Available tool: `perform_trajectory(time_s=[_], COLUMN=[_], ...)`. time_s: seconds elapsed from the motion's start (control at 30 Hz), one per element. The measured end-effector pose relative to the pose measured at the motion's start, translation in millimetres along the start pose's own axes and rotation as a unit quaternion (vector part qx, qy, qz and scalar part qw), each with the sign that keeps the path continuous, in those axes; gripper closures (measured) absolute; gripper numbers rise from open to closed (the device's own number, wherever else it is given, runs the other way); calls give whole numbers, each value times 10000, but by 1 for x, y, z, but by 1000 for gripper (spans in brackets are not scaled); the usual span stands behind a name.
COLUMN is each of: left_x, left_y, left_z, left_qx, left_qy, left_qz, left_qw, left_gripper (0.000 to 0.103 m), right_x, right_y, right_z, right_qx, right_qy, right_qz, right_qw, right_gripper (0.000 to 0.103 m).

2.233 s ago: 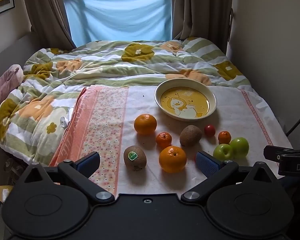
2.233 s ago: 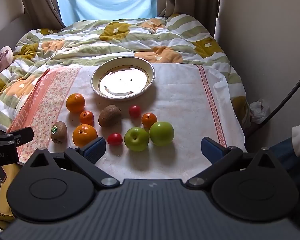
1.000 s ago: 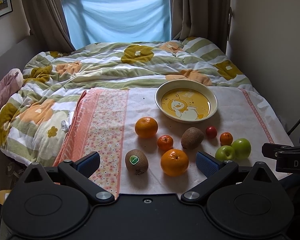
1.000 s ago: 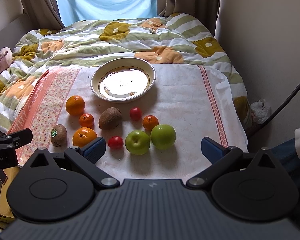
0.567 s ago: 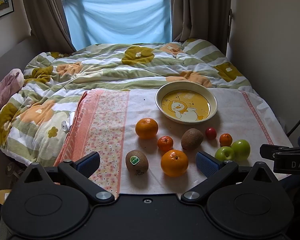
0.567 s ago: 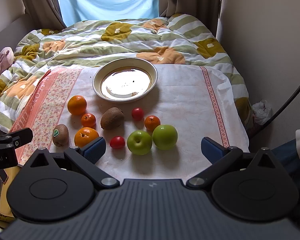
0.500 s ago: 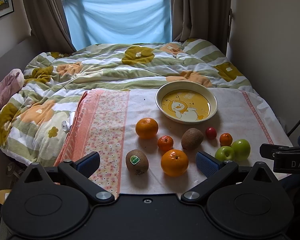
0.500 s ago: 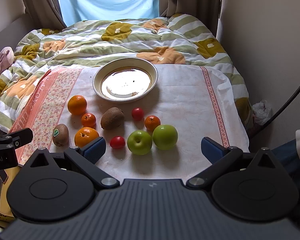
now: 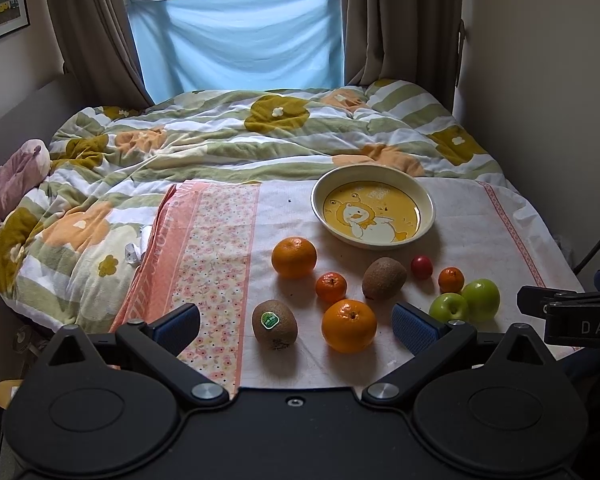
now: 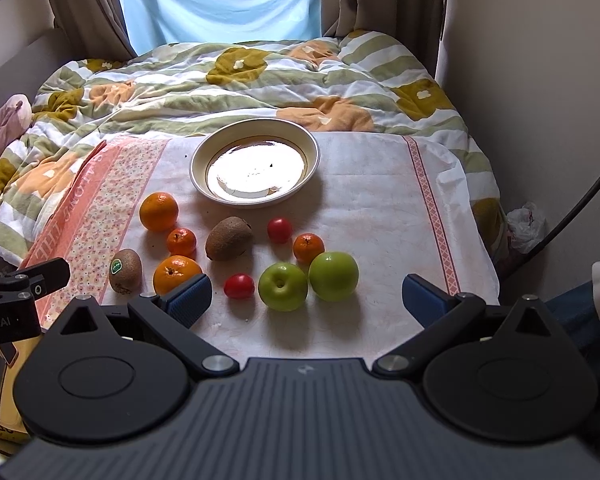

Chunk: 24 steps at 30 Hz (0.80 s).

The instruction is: Organize fruits

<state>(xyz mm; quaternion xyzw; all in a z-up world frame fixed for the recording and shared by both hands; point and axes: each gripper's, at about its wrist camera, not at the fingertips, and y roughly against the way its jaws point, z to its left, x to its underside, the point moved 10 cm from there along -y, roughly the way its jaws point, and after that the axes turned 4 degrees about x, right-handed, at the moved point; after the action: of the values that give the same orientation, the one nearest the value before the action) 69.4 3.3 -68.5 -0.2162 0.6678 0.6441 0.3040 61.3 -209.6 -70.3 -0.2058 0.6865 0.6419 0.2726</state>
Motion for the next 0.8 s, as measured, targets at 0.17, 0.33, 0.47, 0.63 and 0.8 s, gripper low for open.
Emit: perform_trajectory(time_s=[0.17,0.33,0.47,0.63,0.8], left_x=[0,-1,-2,-3,-3], left_y=[4,5,7,8,9], left_z=[1,1,1,0,-2], left_qx=[-12,-15,-15,-19,-21], left_qy=[-2,-12,-27,-37,-39], left_qz=[-13,-19,-25,-27,-39], left_qw=[10000,10000,10000,10000,10000], left_gripper=[0,0,0,0,0], right_x=[0,0,0,-3,-2], right_y=[1,1,1,8,7], right_z=[0,0,-2,2,2], right_qx=[-1,-1,0,-11,-6], right_qy=[0,0,2,13,17], right_qz=[-2,-6,-13,-27,-33], right_qw=[10000,10000,10000,10000,10000], right_gripper=[0,0,0,0,0])
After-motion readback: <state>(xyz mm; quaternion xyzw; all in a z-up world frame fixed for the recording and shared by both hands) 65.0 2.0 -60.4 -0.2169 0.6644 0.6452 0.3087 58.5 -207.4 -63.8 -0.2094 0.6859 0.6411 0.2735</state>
